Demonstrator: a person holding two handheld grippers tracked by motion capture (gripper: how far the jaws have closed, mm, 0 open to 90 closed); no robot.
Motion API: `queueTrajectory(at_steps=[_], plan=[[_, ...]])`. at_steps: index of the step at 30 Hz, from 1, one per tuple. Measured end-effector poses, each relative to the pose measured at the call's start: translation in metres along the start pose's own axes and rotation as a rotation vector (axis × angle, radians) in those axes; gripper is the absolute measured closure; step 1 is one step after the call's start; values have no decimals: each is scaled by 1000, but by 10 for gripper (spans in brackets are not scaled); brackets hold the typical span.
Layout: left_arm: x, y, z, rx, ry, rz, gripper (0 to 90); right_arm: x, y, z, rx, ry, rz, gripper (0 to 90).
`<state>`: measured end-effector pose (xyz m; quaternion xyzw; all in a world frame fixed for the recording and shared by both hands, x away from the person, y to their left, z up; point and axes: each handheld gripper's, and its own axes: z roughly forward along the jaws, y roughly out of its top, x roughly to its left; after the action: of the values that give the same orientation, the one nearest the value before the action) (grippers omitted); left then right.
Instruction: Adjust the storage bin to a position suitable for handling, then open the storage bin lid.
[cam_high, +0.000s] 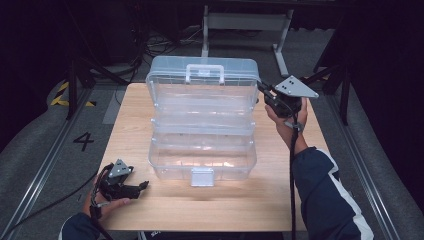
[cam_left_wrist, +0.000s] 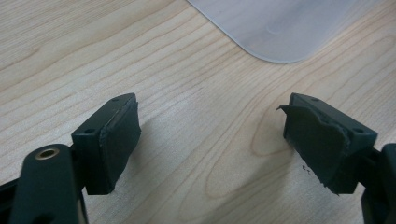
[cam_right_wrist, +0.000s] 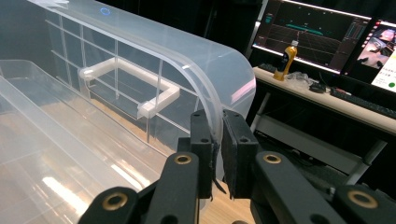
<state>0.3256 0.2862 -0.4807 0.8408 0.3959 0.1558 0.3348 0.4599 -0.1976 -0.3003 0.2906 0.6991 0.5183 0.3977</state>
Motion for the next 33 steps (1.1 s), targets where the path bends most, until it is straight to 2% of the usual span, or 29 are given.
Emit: queueTrajectory(at_steps=[1, 2, 9, 10, 17, 18, 33], plan=[[0, 0, 0, 2, 6, -2, 182, -1, 0, 1, 2, 1, -1, 841], [-1, 0, 1, 1, -6, -19, 177, -2, 1, 2, 6, 9, -1, 840], [-1, 1, 0, 5, 10, -8, 171, -9, 3, 8, 18, 28, -7, 836], [-2, 0, 1, 7, 1, -22, 170, -9, 3, 9, 19, 30, -5, 836], [-2, 0, 0, 7, 2, -21, 170, -13, 6, 14, 35, 34, 0, 834], [-1, 0, 0, 4, 14, -12, 170, -13, 6, 15, 40, 35, -1, 834], [-3, 0, 2, -4, 20, -23, 160, -18, 9, 21, 55, 45, 7, 833]])
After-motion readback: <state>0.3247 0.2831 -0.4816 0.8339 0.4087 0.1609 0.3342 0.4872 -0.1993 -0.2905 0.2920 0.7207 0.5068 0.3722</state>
